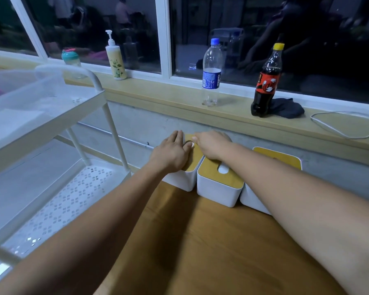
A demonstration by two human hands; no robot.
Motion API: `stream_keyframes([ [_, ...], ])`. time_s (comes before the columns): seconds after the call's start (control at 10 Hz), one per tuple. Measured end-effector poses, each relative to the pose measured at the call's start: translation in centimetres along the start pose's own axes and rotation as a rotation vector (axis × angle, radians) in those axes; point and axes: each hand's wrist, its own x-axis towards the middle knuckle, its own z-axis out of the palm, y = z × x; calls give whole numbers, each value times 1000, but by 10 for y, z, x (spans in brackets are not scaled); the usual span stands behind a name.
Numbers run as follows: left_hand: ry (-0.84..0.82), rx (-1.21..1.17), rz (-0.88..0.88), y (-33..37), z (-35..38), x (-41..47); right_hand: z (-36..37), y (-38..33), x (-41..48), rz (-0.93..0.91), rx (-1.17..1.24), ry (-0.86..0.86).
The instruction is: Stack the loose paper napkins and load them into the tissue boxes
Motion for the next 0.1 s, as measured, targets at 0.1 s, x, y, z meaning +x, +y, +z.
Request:
stream_keyframes([
  [0.1, 3, -9, -11, 3, -6, 1, -14, -1, -5, 5, 6, 85],
])
